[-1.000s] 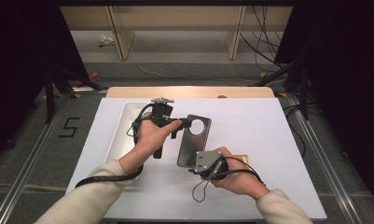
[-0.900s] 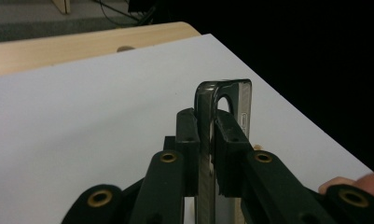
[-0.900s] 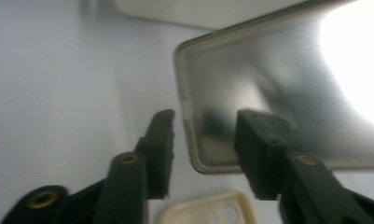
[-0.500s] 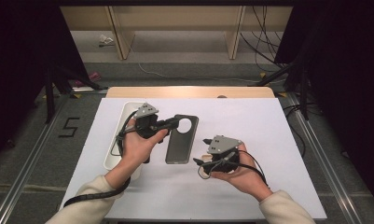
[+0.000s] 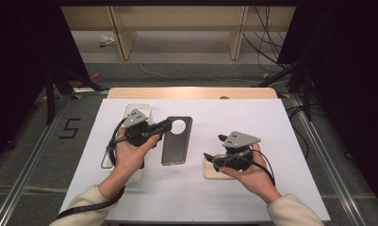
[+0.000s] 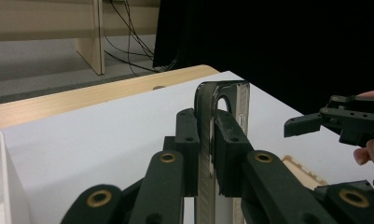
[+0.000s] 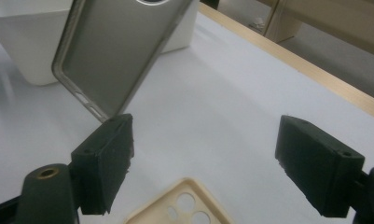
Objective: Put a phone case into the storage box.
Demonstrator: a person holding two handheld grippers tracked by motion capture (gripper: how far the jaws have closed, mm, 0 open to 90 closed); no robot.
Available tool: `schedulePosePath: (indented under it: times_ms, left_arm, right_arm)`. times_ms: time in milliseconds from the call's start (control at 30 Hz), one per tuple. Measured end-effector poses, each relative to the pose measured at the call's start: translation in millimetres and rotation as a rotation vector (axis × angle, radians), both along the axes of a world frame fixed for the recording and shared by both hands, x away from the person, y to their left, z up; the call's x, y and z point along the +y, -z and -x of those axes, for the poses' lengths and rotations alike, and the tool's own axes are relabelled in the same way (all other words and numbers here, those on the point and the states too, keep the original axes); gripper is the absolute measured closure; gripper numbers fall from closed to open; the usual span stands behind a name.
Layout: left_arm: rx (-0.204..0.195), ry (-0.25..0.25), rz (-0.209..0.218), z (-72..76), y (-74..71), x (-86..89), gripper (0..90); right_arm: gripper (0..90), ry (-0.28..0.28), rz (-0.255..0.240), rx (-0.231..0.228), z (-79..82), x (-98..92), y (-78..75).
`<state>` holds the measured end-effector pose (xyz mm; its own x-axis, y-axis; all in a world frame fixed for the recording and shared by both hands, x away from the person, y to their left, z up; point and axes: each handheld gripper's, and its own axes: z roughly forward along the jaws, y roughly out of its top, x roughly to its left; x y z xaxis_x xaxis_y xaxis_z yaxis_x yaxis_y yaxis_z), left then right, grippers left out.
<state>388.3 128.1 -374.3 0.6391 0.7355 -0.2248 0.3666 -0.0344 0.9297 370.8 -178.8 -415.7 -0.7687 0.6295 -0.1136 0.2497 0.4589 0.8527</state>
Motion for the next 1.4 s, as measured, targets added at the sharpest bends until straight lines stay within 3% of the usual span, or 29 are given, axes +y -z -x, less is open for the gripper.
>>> schedulePosePath:
  times_ms: [333, 567, 1400]
  left_arm:
    - [-0.03, 0.013, -0.005, 0.3, -6.4, 5.2, 81.4]
    - [-0.043, 0.012, 0.015, -1.2, -12.7, 13.9, 81.4]
    - [-0.079, -0.039, 0.069, -5.6, -31.9, 40.9, 81.4]
  right_arm:
    - [20.2, 0.045, -0.028, 0.001, 0.8, -9.1, 1.5]
    - [18.5, 0.065, -0.044, 0.01, 0.8, -13.5, 2.3]
    - [17.3, 0.086, -0.03, 0.015, -1.5, -15.6, 5.5]
